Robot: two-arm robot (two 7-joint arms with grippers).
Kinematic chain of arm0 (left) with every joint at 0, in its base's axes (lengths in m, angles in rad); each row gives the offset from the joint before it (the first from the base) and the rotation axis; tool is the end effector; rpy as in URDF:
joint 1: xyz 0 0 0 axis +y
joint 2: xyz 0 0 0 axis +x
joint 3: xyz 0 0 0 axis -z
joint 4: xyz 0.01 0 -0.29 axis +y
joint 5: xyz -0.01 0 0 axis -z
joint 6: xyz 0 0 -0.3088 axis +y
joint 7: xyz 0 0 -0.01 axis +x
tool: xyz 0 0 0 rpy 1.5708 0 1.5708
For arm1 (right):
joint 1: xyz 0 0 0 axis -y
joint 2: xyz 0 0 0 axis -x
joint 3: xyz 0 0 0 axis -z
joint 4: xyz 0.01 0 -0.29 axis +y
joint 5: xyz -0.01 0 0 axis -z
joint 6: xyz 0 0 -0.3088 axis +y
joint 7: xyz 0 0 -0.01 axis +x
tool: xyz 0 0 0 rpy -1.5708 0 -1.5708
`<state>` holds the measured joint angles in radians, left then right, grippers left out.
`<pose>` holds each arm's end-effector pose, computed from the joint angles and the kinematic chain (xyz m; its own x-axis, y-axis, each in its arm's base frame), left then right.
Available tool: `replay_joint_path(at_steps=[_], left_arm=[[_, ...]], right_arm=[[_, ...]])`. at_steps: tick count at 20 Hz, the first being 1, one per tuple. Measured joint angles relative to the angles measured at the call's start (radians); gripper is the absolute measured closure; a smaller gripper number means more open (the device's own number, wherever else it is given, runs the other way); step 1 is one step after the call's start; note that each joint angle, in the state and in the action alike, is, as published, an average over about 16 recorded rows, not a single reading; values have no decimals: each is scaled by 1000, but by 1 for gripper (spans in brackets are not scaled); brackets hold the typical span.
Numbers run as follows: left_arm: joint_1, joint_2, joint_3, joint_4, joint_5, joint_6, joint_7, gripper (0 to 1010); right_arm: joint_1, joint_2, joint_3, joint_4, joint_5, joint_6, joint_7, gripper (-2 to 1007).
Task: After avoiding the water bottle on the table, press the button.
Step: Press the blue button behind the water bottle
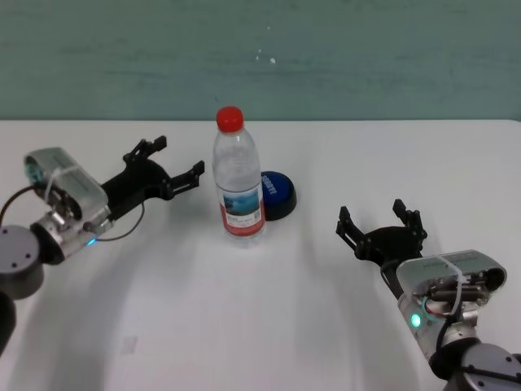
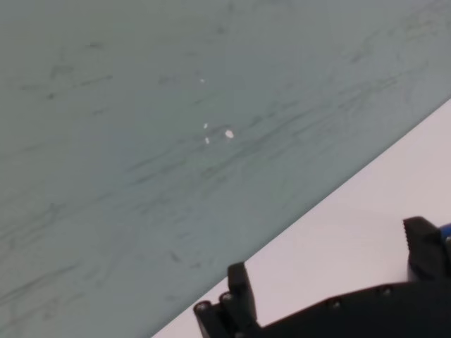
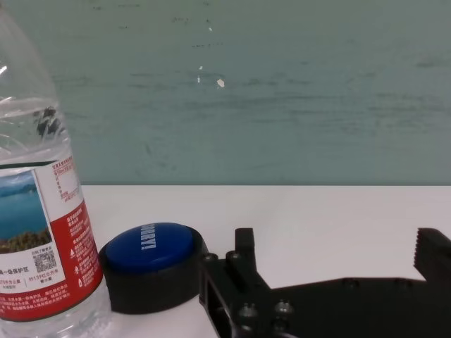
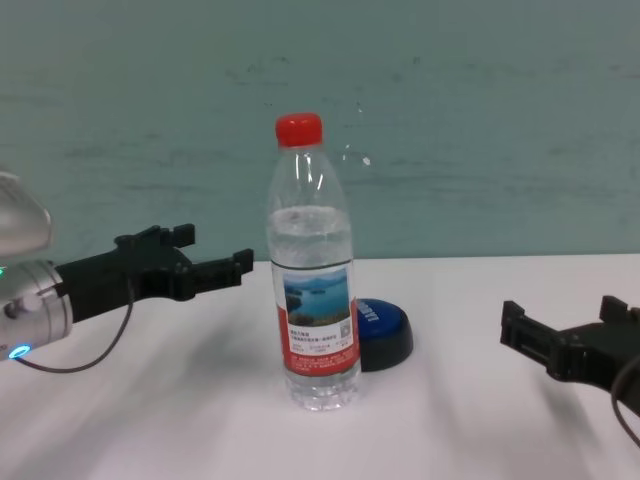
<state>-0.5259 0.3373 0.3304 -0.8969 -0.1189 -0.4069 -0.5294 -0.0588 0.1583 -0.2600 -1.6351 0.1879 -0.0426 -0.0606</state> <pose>0.4558 0.0857 -0.3050 0.5785 0.7278 0.3683 -0.7869 0.6168 0.0173 0.3002 0.0394 -0.3071 0.2027 -0.9779 -0.0508 0.9792 0.2027 0.0058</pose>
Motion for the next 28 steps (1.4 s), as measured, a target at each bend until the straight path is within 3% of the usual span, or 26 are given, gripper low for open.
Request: replay_joint_path(at_steps=[6, 13, 17, 22, 28], left_arm=[[107, 49, -40, -152, -3, 53, 48, 10], [292, 124, -113, -394, -5, 127, 110, 10], [393, 150, -148, -514, -3, 156, 135, 9], [490, 152, -172, -625, 4, 184, 159, 9], [557, 120, -172, -702, 34, 210, 197, 10]], right_arm=[[0, 0, 0, 0, 0, 0, 0, 1], [0, 0, 0, 0, 0, 0, 0, 1], [0, 0, 0, 0, 0, 0, 0, 1], [0, 0, 0, 0, 0, 0, 0, 1], [0, 0, 0, 0, 0, 0, 0, 1]])
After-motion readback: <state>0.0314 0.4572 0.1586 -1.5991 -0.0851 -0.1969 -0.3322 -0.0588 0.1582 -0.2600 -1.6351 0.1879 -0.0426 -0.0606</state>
